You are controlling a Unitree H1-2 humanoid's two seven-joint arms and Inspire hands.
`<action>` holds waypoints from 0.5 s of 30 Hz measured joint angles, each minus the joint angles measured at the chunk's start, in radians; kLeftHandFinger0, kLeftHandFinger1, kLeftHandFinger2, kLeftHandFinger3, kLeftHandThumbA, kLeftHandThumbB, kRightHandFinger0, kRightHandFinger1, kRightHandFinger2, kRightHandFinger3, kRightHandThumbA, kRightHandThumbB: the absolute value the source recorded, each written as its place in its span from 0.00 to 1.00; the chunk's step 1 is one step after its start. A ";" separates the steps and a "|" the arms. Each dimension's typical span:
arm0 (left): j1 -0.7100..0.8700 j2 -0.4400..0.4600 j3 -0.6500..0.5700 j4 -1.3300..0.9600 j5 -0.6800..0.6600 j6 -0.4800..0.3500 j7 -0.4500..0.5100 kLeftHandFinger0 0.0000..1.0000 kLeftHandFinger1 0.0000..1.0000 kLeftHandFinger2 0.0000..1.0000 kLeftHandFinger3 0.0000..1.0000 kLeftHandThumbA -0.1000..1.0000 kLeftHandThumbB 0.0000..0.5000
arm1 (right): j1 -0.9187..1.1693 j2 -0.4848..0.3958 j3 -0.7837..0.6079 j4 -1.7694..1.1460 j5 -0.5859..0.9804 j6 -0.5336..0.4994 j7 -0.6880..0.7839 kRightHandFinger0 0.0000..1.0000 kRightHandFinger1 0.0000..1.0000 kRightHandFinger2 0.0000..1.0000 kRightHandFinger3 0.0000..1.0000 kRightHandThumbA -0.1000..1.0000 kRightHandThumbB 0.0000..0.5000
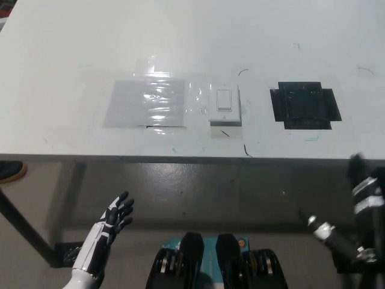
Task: A white switch is kept at the centre of the table close to the robot and the robot uses its right hand to press it to turn it on
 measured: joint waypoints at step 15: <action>-0.006 -0.009 -0.001 0.005 0.000 0.006 0.000 1.00 1.00 1.00 1.00 1.00 0.24 | -0.436 -0.333 -0.045 -0.198 0.020 0.324 0.058 1.00 1.00 1.00 1.00 1.00 0.41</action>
